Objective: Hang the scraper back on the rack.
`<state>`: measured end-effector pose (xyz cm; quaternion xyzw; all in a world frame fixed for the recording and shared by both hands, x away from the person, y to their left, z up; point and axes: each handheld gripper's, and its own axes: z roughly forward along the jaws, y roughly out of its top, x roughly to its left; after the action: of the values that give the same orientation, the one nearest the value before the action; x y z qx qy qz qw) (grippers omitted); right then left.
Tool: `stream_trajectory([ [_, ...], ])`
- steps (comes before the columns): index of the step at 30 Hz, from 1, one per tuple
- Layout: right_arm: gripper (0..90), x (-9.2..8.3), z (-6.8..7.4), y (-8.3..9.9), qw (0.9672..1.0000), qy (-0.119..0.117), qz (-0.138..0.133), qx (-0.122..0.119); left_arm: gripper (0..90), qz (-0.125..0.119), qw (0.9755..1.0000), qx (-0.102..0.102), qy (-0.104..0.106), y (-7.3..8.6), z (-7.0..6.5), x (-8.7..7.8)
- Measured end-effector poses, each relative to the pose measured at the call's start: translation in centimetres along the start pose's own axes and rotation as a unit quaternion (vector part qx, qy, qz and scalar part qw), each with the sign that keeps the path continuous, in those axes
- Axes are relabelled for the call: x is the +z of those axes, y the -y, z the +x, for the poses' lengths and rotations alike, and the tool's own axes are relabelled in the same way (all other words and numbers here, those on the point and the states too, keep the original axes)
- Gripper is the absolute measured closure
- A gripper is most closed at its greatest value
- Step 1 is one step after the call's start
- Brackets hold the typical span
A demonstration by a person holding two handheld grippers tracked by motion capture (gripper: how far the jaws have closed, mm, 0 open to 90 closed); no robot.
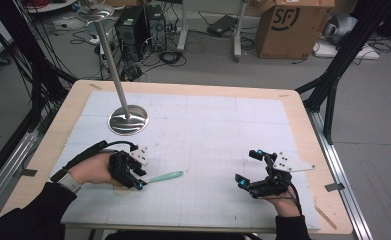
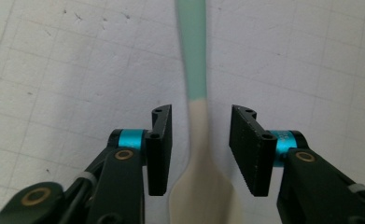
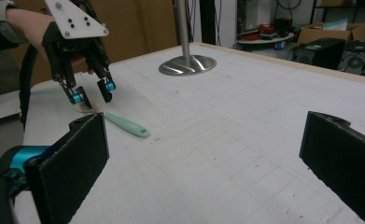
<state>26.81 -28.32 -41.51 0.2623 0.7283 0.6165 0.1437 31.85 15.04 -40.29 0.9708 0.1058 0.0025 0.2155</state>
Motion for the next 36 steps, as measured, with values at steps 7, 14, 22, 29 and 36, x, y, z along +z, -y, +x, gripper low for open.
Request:
stream_trajectory([
  [7, 0.3, 0.0, 0.0, 0.0, 1.0000, -0.002, 0.001, 0.000, 66.2, 0.032, 0.9995, 0.002, 0.004, -0.3, 0.1, 0.8],
  [14, 0.3, 0.0, 0.0, 0.0, 1.0000, -0.002, 0.001, 0.000, 70.7, 0.045, 0.9990, -0.002, -0.006, -0.5, -0.1, 1.1],
  [22, 0.3, 0.2, 0.1, 0.0, 1.0000, -0.003, 0.004, 0.000, 75.3, 0.065, 0.9978, 0.003, -0.014, -1.2, -0.5, 1.3],
  [29, 0.3, 0.2, 0.1, 0.0, 1.0000, -0.003, 0.005, -0.001, 79.3, 0.102, 0.9947, 0.000, -0.006, -2.2, -0.3, 1.6],
  [36, 0.3, 0.2, 0.1, 0.0, 1.0000, -0.003, 0.004, -0.001, 80.5, 0.112, 0.9932, 0.012, -0.029, -2.5, -1.1, 1.7],
])
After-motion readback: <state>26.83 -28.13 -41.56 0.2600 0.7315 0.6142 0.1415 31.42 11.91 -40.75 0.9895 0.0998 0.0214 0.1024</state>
